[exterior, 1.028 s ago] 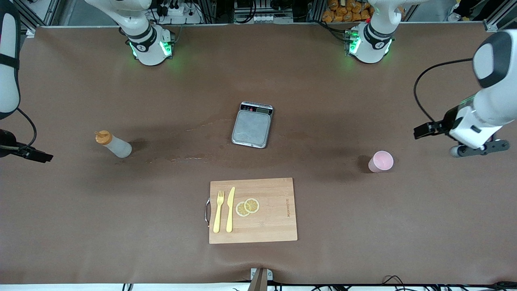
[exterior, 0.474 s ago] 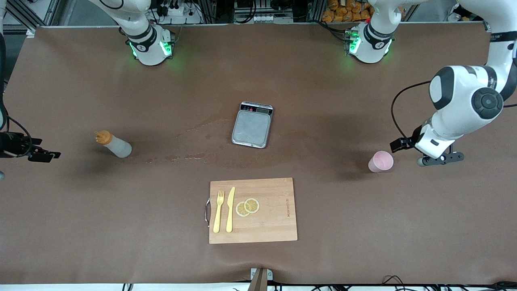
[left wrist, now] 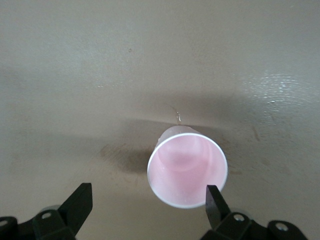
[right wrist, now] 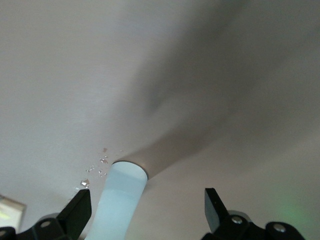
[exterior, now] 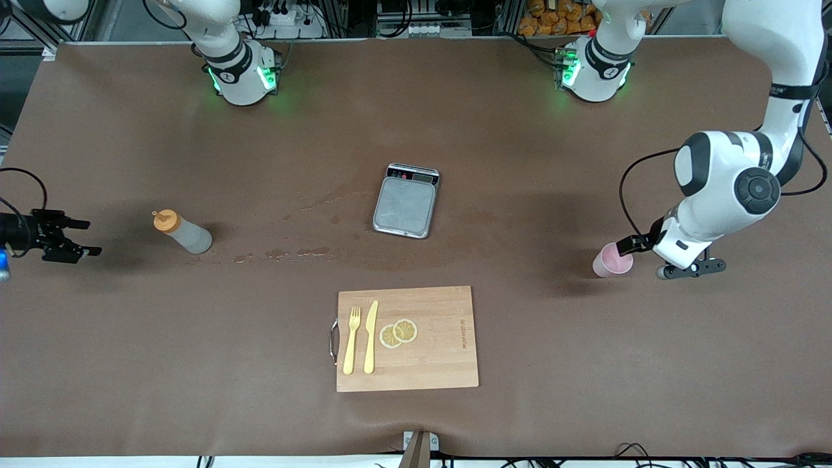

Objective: Add sauce to pink cup with both arms
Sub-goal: 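Grasp the pink cup with the left gripper while the right gripper grasps the bottle, then carry the pink cup onto the gray scale with the left gripper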

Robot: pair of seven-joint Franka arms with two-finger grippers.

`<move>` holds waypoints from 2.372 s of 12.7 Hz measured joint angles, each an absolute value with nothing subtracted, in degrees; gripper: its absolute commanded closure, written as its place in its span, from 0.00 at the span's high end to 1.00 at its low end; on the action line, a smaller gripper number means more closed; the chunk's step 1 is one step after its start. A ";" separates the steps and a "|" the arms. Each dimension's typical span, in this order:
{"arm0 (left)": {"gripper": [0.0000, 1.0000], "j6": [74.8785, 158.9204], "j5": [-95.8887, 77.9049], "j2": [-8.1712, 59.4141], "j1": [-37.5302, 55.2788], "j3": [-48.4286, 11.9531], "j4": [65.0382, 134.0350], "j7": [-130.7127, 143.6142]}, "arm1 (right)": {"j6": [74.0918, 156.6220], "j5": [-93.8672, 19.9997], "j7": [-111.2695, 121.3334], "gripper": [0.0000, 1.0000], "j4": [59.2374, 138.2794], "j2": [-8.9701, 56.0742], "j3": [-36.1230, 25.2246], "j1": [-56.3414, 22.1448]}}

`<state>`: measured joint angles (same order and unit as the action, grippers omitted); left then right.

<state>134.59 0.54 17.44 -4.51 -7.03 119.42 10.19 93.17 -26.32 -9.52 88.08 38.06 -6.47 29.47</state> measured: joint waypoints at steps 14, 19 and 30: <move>0.00 135.52 0.45 21.88 -5.15 -8.43 117.46 11.74 | 83.38 -42.60 -35.31 1.00 87.42 50.81 -5.08 29.23; 0.00 135.43 0.42 19.26 -4.98 -19.04 116.95 21.61 | 82.71 -42.73 -35.07 1.00 87.44 51.49 -4.84 26.74; 0.00 135.40 2.02 23.14 18.53 -30.18 109.18 62.78 | 81.56 -42.74 -34.20 0.00 89.06 51.91 -4.79 23.76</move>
<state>135.40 2.02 23.14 18.53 -30.18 109.18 62.78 81.56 -42.74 -34.20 89.06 51.91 -4.79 23.76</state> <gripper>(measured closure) 0.974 0.374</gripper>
